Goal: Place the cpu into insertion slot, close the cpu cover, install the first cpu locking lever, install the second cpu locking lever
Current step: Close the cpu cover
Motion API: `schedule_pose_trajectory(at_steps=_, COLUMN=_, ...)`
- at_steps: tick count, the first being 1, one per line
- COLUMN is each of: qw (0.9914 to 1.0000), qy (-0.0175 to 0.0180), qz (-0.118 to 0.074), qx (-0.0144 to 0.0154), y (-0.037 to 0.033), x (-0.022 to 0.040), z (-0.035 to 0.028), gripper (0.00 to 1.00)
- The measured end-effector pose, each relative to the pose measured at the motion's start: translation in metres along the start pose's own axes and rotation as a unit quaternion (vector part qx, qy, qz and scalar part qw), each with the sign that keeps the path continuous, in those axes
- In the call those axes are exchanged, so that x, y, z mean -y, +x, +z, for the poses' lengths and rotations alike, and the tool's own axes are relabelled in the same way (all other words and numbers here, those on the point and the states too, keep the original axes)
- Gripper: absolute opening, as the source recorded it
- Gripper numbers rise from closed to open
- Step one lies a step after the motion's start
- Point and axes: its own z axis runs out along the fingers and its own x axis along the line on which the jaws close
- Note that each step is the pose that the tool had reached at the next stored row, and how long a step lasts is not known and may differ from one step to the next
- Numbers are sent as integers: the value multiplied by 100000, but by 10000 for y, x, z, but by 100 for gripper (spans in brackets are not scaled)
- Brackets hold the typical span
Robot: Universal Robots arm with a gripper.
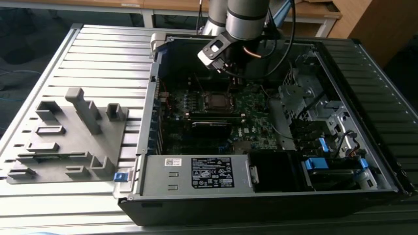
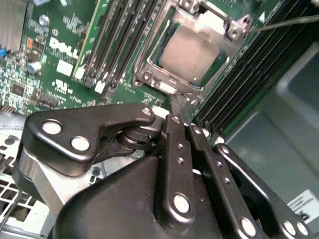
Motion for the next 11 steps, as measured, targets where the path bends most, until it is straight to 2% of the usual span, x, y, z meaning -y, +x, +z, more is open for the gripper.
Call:
schedule_pose_trajectory(at_steps=6, qw=100000, qy=7, qz=-4, qx=-4, y=0, x=4, z=0, gripper=11)
schedule_pose_trajectory(at_steps=7, qw=100000, qy=117, qz=-6, qx=-7, y=-1, x=4, z=1, gripper=11)
schedule_pose_trajectory(at_steps=9, qw=99998, qy=702, qz=5, qx=25, y=-1, x=5, z=6, gripper=11)
schedule_pose_trajectory(at_steps=11, qw=99986, qy=1668, qz=9, qx=83, y=-1, x=5, z=13, gripper=11)
